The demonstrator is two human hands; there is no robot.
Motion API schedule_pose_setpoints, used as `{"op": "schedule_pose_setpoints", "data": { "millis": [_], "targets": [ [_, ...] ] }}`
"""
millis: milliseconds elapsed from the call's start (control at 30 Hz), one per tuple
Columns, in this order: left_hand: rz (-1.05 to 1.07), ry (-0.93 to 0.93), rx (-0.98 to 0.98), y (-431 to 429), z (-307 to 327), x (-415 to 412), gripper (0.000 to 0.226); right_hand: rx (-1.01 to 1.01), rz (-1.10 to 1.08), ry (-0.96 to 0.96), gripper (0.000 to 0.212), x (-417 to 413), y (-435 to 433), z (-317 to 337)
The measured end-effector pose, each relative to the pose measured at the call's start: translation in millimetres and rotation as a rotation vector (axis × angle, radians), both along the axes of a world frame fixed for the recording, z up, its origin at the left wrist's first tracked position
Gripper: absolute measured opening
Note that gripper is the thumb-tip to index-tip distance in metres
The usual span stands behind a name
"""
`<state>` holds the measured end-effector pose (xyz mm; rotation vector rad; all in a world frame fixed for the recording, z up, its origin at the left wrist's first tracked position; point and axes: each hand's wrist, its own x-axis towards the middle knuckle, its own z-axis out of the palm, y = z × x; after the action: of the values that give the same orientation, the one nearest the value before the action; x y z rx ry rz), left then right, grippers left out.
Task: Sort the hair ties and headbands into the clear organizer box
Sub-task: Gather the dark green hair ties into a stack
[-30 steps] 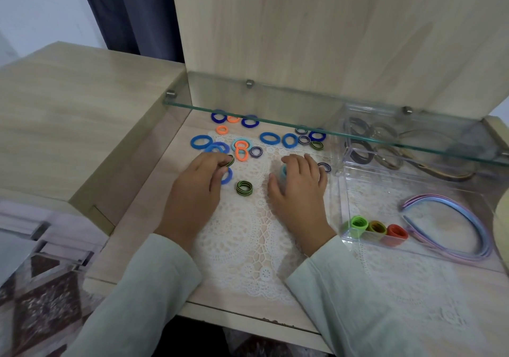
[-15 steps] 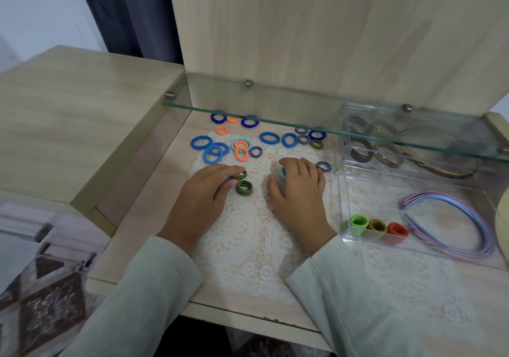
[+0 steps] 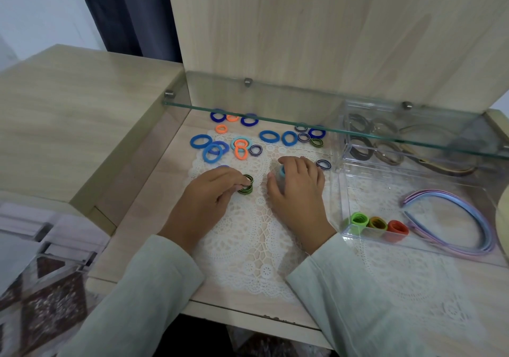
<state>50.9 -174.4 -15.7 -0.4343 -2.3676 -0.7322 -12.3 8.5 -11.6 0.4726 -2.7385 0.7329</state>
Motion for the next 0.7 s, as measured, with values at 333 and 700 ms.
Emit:
{"op": "schedule_pose_setpoints", "data": {
  "millis": [333, 700],
  "targets": [
    [0.042, -0.043, -0.005, 0.3, -2.1, 1.2, 0.022, 0.006, 0.003, -0.009, 0.037, -0.1, 0.8, 0.2],
    [0.012, -0.105, -0.001, 0.7, -0.7, 1.5, 0.026, 0.018, 0.002, -0.014, 0.037, 0.3, 0.9, 0.9]
  ]
}}
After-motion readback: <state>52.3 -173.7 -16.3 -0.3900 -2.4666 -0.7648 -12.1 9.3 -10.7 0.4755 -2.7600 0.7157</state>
